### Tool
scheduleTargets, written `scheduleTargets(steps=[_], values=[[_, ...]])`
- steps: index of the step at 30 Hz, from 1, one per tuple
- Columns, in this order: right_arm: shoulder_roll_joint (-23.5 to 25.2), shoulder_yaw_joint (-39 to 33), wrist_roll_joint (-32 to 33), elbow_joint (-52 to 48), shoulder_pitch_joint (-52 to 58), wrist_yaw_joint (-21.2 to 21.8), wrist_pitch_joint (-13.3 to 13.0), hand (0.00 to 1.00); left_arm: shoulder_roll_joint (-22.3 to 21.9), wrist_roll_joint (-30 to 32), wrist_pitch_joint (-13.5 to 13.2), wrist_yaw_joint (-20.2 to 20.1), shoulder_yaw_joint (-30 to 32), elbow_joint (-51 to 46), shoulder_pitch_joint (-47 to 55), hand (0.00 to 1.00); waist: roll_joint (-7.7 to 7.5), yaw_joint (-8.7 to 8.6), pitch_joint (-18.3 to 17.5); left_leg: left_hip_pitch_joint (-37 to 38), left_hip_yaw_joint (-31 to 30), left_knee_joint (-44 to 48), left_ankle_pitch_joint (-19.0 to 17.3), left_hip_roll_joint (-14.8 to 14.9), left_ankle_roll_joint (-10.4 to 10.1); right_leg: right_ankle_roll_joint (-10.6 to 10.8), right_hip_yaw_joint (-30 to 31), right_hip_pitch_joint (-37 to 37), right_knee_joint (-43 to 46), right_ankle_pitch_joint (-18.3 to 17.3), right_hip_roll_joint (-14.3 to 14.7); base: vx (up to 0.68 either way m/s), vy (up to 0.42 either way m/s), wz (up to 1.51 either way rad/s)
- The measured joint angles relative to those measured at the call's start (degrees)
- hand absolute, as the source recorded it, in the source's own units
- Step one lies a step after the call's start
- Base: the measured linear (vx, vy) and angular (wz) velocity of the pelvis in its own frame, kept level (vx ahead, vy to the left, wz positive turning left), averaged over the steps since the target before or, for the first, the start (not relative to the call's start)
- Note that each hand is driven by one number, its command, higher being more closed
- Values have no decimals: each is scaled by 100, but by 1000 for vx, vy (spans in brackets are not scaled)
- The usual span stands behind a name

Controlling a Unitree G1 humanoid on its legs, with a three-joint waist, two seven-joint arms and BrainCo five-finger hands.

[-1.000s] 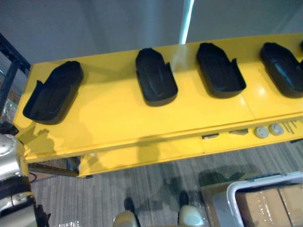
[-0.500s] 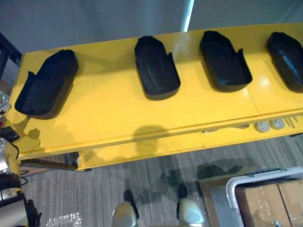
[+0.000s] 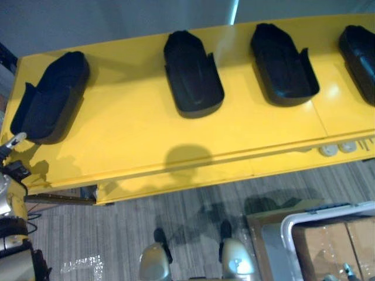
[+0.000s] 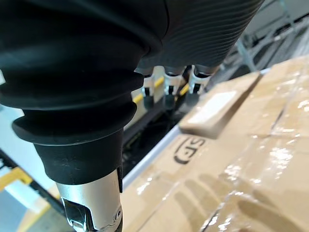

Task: Walk over and take plastic housings, then place them on the shelf

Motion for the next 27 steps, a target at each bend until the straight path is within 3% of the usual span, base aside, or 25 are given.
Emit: scheduleTargets(steps=[4,11,16,18,27], values=[[-121,-107,-1,-11,-8,116,0,0,-225,-96,-265,-238,-55,-56,-1,0,33,-6,39,9,24,108,-83,1,3,38,39,-13,93,-69,-17,-3,7,-4],[-303,-160,1,-27,-66,369,0,0,-222,-298,-715,-736,-251,-116,-4,0,73,-10,91,-102,53,185,-133,-31,16,60,77,-183,242,-132,-72,0,0,0],[-420,-166,1,-34,-112,503,-3,0,-222,-316,-773,-1056,-283,-272,74,0,70,-2,209,-70,60,180,-137,-50,23,66,86,-182,297,-168,-95,0,0,0],[-426,-167,-1,-31,-113,541,-5,0,-188,-318,-935,-1297,-368,-367,271,0,73,1,210,-56,61,179,-139,-53,25,73,86,-177,315,-183,-100,0,0,0],[-413,-168,-11,8,-96,614,-16,0,-261,-486,-967,-1757,-370,-814,1089,0,131,5,203,131,28,153,-140,-131,34,119,36,-11,398,-254,-175,-13,1,2]])
